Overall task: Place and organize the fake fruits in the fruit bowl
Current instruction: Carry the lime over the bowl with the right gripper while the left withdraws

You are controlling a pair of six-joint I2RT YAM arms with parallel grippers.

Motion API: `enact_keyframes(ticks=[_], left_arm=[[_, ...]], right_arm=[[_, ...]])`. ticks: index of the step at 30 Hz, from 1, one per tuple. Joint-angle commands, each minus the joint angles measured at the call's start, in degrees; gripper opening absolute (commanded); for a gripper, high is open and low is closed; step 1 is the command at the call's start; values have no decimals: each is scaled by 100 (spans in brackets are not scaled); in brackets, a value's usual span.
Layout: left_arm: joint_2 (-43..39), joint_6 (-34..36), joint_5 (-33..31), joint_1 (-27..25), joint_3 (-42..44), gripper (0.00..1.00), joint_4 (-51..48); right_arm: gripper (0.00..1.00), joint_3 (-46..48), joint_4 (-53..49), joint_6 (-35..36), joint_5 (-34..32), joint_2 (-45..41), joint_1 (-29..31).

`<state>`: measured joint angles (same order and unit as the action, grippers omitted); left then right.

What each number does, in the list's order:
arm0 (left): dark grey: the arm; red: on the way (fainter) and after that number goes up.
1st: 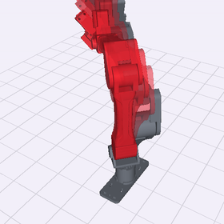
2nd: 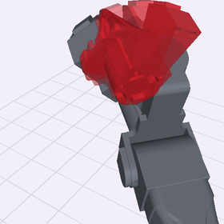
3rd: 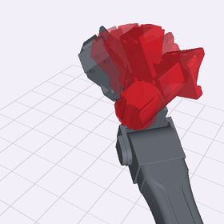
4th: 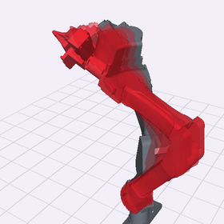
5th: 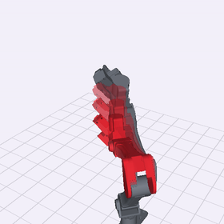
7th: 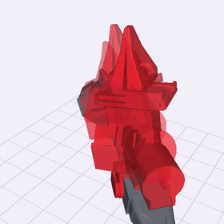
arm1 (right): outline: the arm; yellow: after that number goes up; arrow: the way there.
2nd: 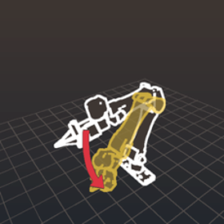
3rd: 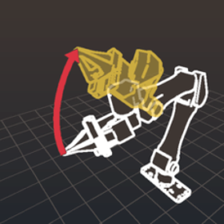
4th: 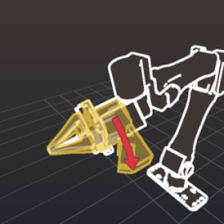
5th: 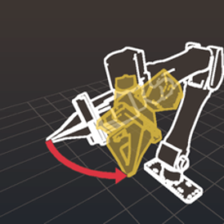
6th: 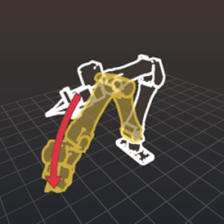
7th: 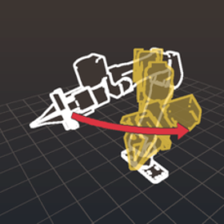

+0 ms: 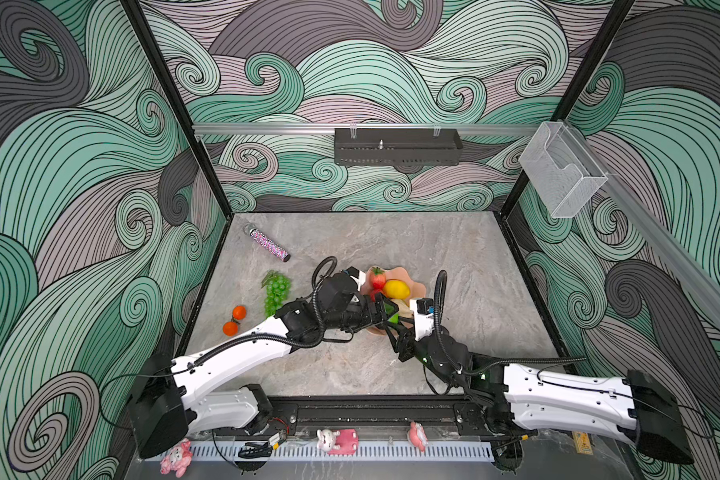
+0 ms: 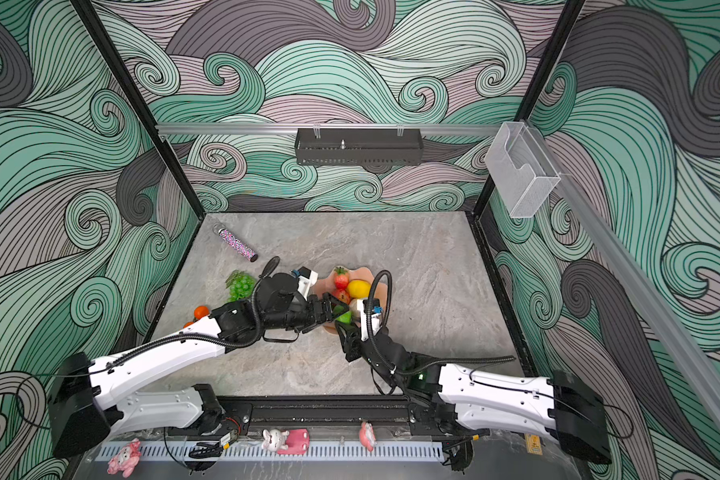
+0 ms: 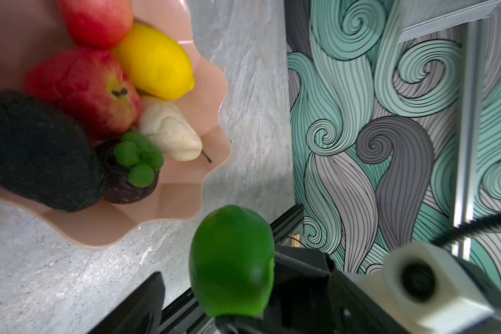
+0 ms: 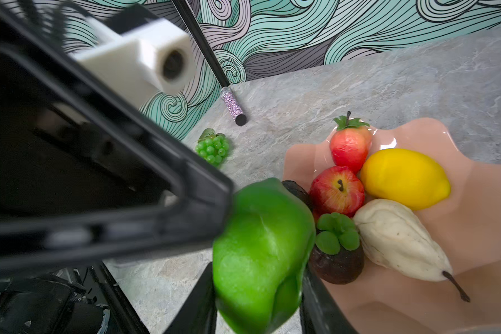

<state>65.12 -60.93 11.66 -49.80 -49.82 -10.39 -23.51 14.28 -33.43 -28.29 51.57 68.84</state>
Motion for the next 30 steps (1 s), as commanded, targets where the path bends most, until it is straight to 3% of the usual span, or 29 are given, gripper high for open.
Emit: enact_keyframes(ticks=[1,9,12,24,30], left_arm=[[-715,522,-585,418,335,94,-242],[-2203,1375,-788,2057,992,95,-1411],[-2632,1650,-953,2389,1120,95,-1764],[-3325,2198,-1689,2555,1295,95,-2445],[-3453,2181,-1703,2569,1455,95,-2495]], right_arm=[[38,-61,-458,223,140,-252,-326],[39,-526,-1267,826,1017,-282,-1213],[39,-726,-1525,1035,1258,-119,-1522],[39,-1170,-1905,1477,2467,887,-2965],[38,-1357,-1894,1517,2611,1441,-3427]])
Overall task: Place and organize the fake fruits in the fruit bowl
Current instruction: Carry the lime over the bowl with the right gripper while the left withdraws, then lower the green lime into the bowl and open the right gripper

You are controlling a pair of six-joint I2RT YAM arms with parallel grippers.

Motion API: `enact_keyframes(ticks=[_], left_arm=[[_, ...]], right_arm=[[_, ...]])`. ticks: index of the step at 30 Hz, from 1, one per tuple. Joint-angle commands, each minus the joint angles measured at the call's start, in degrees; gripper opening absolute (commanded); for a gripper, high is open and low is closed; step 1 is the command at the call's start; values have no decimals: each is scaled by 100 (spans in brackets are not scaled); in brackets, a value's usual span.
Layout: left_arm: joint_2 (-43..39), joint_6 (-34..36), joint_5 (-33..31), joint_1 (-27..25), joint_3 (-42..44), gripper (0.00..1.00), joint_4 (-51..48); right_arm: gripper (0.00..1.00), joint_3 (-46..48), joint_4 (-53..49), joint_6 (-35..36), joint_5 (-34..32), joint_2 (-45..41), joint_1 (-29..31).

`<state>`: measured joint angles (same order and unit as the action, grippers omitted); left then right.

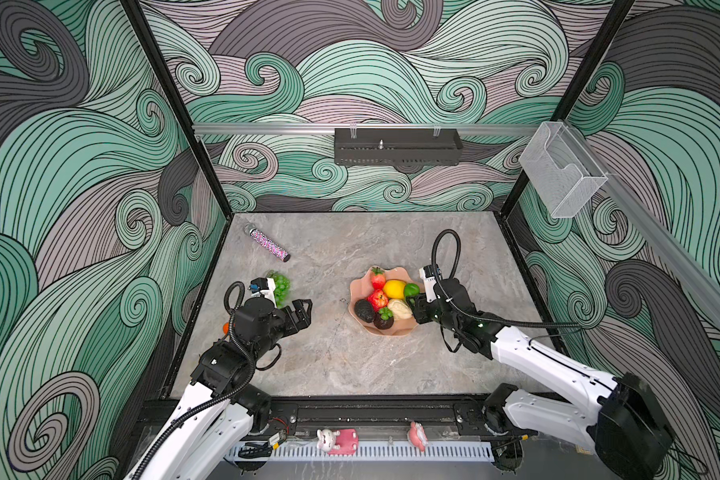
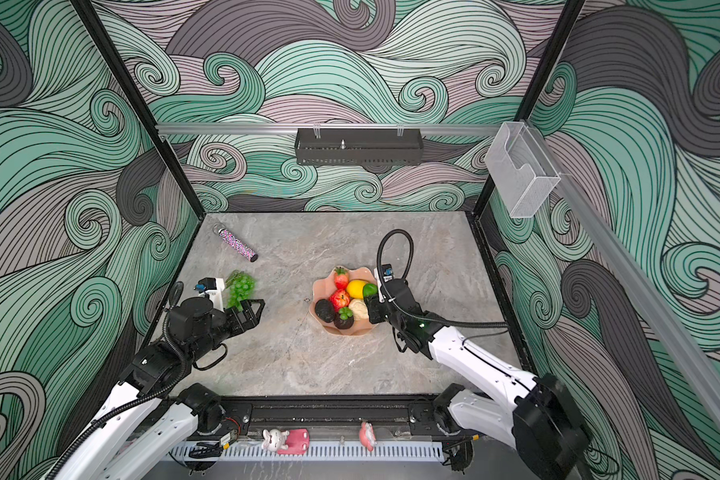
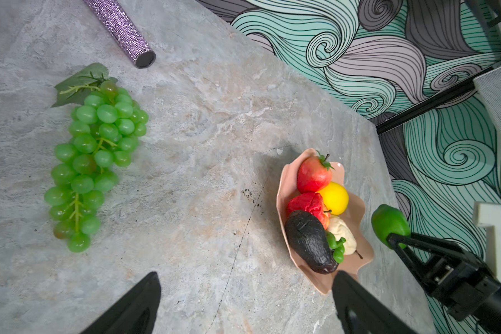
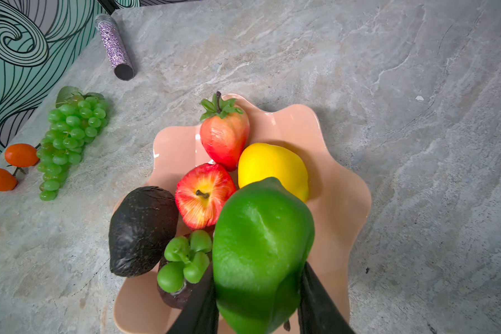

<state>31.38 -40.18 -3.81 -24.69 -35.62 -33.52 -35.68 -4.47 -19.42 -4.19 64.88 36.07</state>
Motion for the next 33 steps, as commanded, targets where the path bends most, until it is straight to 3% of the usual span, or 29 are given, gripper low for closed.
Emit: enact_keyframes(ticks=[1,13,33], left_arm=[[-96,115,-157,55,54,95,-202],[-142,159,-216,73,187,95,-185],[-149,108,-79,126,295,95,-129]], right_arm=[[38,-157,5,110,209,186,-217],[36,-598,-183,236,419,626,-384],[37,-2548,-810,408,490,2353,847]])
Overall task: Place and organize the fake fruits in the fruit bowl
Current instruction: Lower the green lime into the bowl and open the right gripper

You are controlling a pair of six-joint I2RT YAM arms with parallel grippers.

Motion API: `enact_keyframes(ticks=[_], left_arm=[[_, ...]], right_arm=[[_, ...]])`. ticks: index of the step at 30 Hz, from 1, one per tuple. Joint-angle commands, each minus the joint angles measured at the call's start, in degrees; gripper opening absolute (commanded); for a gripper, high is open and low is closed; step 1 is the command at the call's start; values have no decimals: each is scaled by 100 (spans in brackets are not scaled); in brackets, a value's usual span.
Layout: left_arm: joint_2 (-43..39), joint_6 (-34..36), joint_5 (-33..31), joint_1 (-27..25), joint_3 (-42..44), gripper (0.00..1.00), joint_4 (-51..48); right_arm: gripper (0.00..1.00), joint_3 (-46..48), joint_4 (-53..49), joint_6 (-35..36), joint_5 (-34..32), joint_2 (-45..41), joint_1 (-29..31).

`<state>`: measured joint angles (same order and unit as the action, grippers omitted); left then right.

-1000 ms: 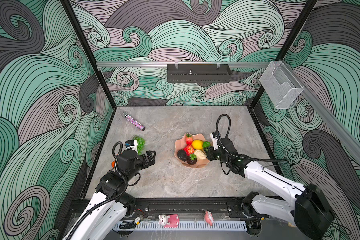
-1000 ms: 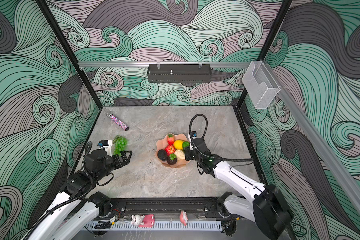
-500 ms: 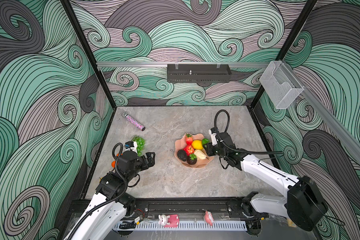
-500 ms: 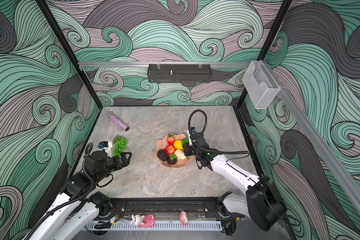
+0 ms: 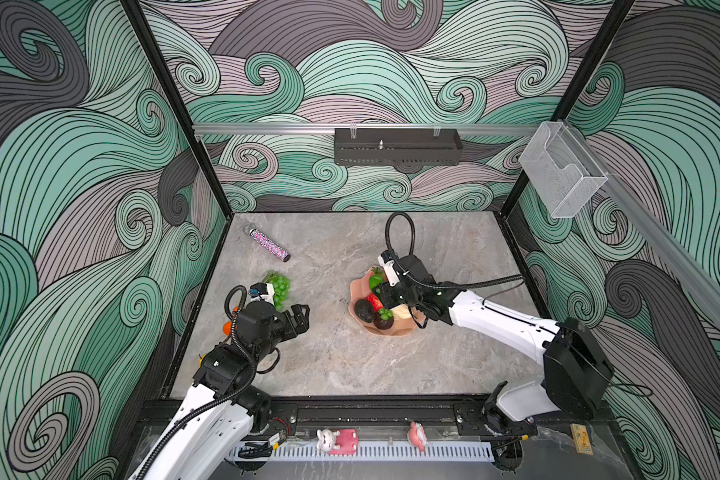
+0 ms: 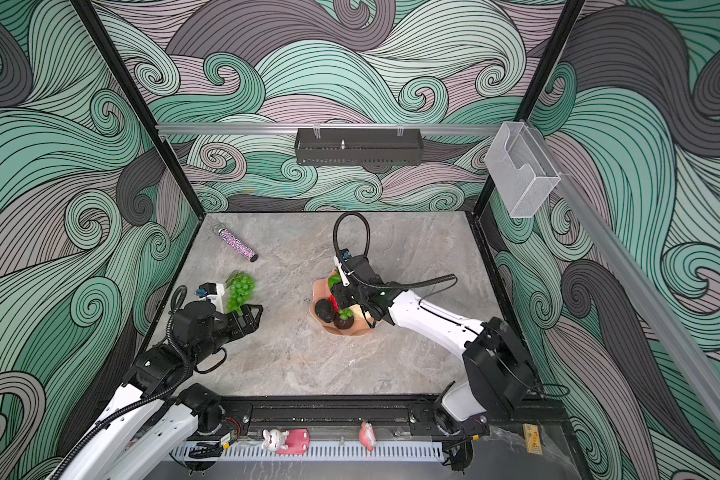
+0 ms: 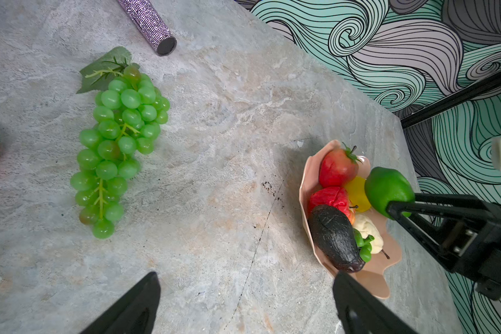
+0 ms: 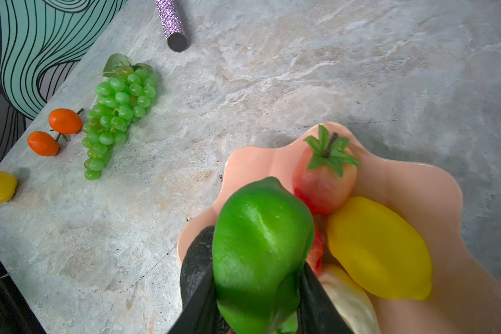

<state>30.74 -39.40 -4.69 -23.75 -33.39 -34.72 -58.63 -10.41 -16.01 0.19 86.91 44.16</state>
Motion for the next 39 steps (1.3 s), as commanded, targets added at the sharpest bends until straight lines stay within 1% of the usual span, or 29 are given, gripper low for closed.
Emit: enact_keyframes(ticks=[1,5,11,20,27,31,39], left_arm=[[-94,20,20,34,91,95,-7],[-95,-6,64,33,147,95,11],[-115,-37,132,37,236,95,95],[-118,-15,126,36,254,95,120],[-68,-7,135,39,254,95,151],[-98,-9,161,38,219,95,118],[-119,-7,126,42,201,95,73]], right_arm=[[37,-349,-281,62,81,248,53],[38,-721,-540,28,303,627,65],[39,-1227,-933,49,324,1092,71],[41,-1813,-1566,14,68,1633,109],[44,-2003,-1647,125,62,1823,209],[48,-2135,-1794,152,-25,1947,247],[54,-2113,-1817,157,-79,1858,242]])
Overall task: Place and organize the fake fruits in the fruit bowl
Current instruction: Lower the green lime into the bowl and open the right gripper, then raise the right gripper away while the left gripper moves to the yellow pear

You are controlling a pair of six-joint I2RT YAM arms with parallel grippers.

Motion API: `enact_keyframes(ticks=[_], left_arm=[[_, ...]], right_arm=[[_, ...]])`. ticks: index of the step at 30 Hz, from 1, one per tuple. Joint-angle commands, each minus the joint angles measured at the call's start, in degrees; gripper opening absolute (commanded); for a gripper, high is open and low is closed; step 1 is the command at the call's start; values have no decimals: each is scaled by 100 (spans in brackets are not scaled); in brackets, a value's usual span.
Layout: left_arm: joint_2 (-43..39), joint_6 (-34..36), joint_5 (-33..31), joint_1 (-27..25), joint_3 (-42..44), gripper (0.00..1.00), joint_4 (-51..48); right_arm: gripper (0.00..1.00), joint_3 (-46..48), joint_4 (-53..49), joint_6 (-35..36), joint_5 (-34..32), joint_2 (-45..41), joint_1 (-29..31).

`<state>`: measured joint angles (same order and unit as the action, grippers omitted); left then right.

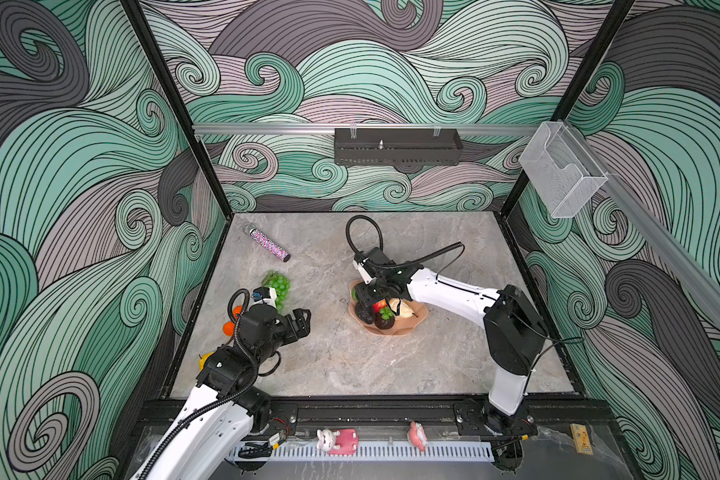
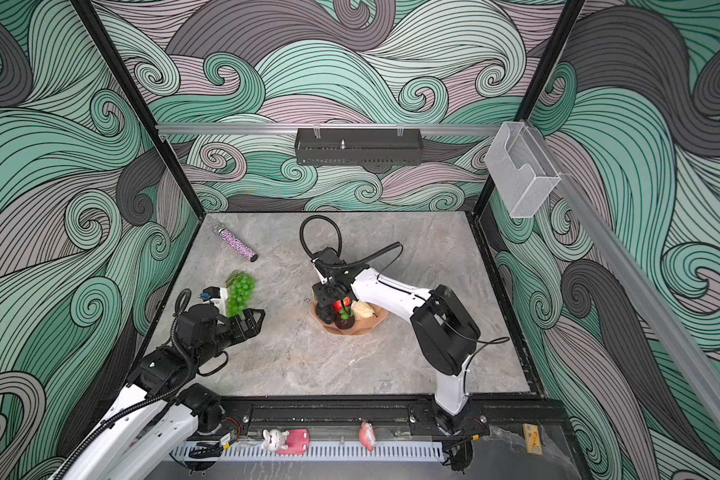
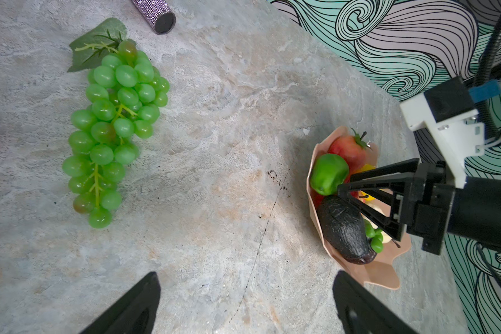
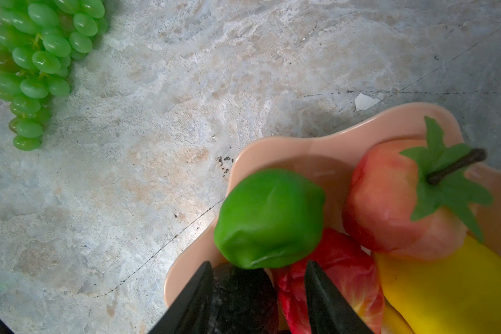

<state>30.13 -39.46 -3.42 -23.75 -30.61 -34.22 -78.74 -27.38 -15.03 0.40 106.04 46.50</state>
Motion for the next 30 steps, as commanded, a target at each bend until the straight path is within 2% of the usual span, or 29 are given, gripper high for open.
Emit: enact_keyframes(ticks=[1,9,16,24,27,30], left_arm=[[-60,0,-7,37,-77,95,26],[90,-35,-98,45,-288,95,-222],[269,-54,-679,52,-787,95,-1024],[660,-298,-1598,147,-1349,96,-1858],[1102,-347,-1922,326,-1709,97,-2223],[1537,-432,-1966,712,-1993,98,-2450]], right_arm=[[54,-97,-125,60,-97,-87,8],[60,18,-263,3,-192,-651,17],[64,623,-355,-140,-225,-1848,26],[72,2227,-219,-203,-518,-3976,17],[74,2910,-134,-217,-642,-4706,8],[78,3593,-76,-302,-840,-5342,-13]])
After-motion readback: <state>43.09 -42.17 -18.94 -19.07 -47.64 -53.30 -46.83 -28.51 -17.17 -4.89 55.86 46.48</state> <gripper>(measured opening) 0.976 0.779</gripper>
